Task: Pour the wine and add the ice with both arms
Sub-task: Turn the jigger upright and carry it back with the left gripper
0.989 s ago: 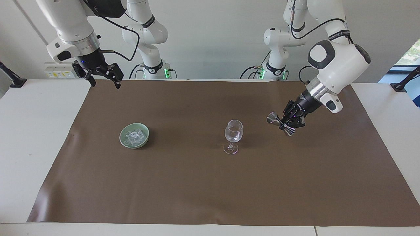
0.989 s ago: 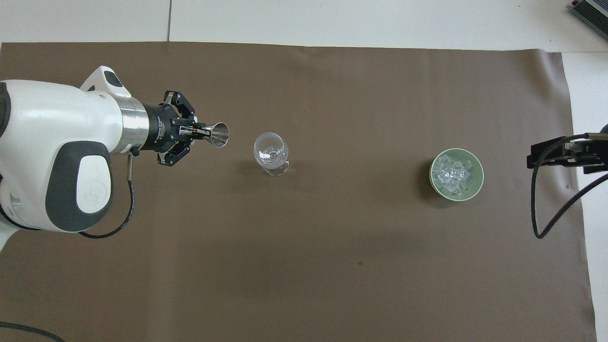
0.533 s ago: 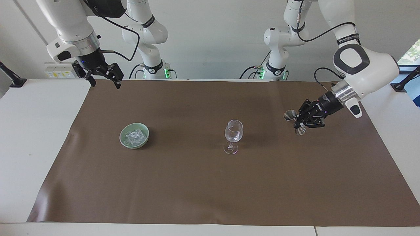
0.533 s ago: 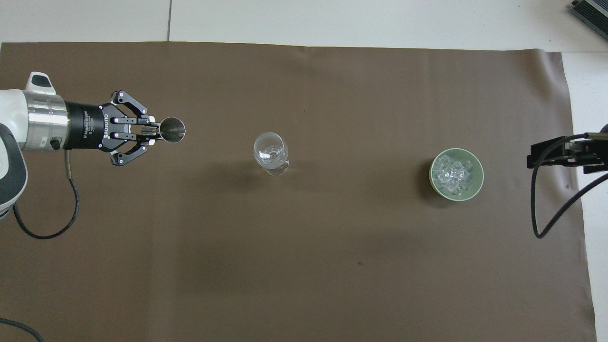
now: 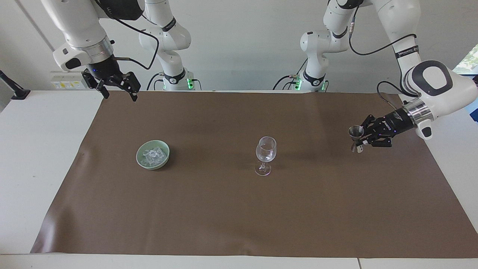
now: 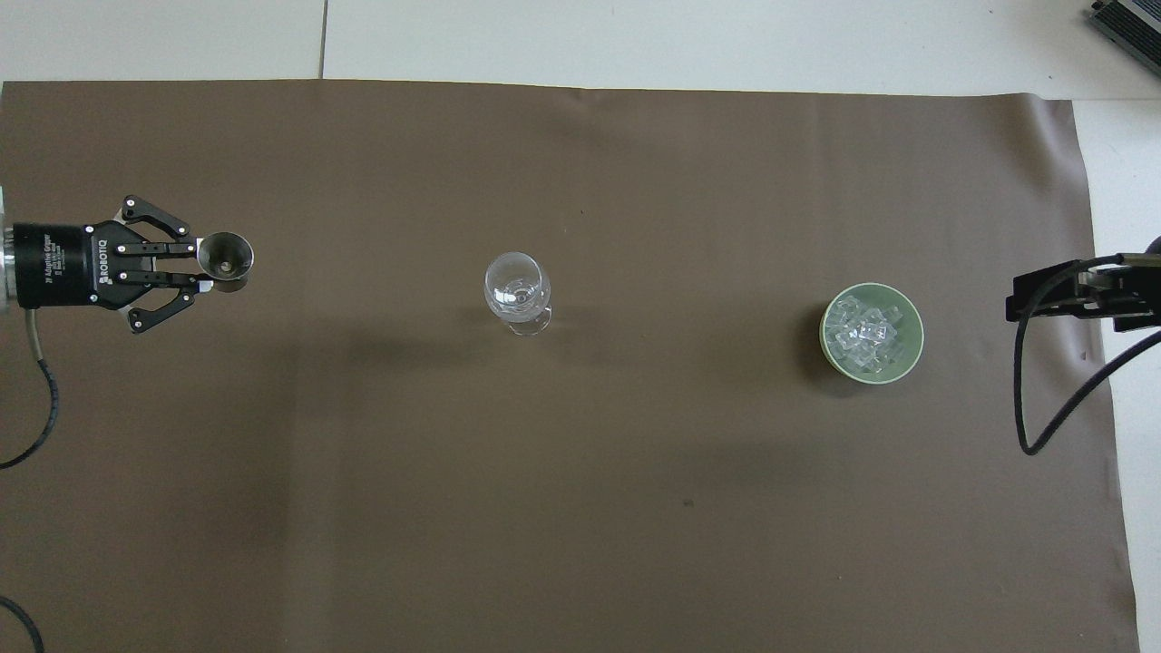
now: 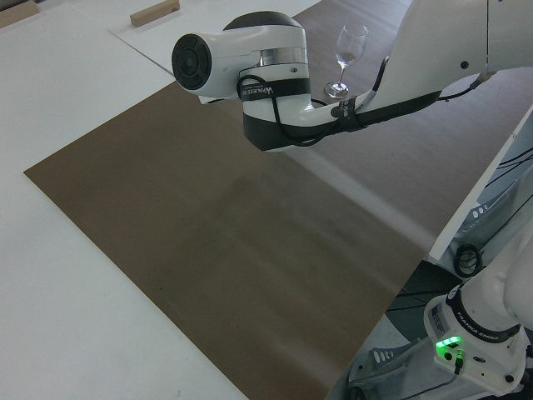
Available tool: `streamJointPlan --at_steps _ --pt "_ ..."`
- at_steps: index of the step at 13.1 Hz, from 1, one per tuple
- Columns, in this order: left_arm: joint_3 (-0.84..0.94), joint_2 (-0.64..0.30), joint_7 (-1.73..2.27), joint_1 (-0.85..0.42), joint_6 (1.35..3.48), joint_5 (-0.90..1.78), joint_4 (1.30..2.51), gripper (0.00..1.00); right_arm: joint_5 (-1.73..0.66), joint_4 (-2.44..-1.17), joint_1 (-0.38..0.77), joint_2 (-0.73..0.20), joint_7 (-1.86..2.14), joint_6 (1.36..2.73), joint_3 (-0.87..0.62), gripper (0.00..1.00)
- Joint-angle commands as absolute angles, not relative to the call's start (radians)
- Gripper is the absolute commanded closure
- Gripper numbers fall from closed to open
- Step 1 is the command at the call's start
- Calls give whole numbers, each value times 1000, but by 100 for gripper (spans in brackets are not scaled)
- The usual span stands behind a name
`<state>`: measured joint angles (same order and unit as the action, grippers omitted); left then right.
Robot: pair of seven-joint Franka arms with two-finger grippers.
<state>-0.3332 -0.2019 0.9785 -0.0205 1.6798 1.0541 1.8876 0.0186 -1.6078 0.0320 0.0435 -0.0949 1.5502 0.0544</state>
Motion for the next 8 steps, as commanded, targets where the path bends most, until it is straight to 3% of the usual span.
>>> streamJointPlan --at_steps 1,4,8 --pt "-370 -239 974 -31 1635 1138 1871 100 11 -1609 15 52 -74 1545 51 0" --pt "-400 -256 974 -29 1637 1208 1882 100 11 -1606 17 51 -75 1546 49 0" --pt "-499 -394 966 17 1497 1367 1874 100 5 -1606 28 49 -63 1566 41 0"
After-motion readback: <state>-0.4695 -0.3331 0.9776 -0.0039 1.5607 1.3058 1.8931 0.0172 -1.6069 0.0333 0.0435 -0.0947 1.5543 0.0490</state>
